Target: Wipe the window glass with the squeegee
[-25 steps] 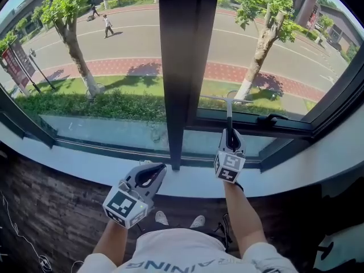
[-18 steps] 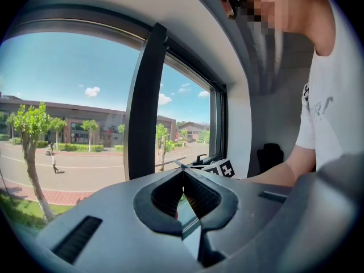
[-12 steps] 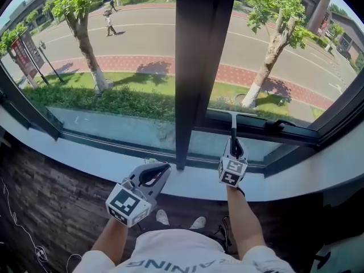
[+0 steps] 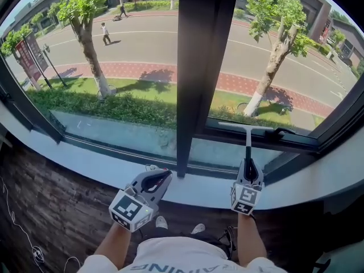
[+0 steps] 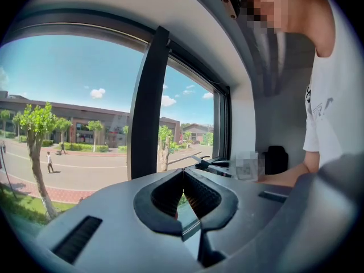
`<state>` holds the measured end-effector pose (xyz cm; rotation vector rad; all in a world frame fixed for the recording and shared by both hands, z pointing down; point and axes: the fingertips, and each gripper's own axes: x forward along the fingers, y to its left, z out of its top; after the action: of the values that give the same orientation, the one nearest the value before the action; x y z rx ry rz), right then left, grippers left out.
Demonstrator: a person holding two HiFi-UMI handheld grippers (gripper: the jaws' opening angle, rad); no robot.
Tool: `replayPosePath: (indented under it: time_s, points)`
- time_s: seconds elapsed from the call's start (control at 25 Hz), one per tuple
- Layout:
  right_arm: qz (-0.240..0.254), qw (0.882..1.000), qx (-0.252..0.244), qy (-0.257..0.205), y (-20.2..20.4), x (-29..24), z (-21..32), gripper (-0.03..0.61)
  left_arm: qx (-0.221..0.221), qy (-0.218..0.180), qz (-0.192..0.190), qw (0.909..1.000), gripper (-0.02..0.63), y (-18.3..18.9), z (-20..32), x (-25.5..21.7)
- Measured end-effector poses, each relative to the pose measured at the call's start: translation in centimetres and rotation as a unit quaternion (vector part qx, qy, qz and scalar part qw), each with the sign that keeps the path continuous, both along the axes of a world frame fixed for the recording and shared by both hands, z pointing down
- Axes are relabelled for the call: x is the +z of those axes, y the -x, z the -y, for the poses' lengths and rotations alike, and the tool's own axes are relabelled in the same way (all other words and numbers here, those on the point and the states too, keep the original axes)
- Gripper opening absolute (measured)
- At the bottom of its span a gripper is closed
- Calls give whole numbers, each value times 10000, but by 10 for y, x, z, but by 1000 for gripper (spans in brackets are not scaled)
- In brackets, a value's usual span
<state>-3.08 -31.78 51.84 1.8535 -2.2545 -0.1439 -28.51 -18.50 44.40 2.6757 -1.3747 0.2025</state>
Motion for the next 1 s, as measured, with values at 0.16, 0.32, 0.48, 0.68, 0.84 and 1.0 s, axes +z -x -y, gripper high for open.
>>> replayPosePath:
  time_s: [0.16, 0.32, 0.48, 0.68, 0.84, 1.0]
  points:
    - [173, 9986, -441, -234, -22, -22, -32, 100, -278, 6, -6, 9996, 18, -20, 0, 0]
    - [672, 9937, -861, -268, -49, -43, -44, 100, -729, 101, -255, 9970, 18, -40, -12, -5]
    - [881, 9880, -1230, -310, -75, -59, -47, 100, -852, 73, -123, 9963, 18, -72, -28, -3]
    - [1130, 9840, -1318, -396, -91, -75, -61, 100, -832, 31, 57, 9965, 18, -97, -57, -2]
    - [1376, 9796, -1396, -452, -97, -78, -81, 100, -1011, -109, 108, 9948, 18, -100, -84, 2]
    - [1506, 9762, -1502, -427, -100, -81, -113, 100, -1207, -206, 41, 9925, 17, -100, -127, 4]
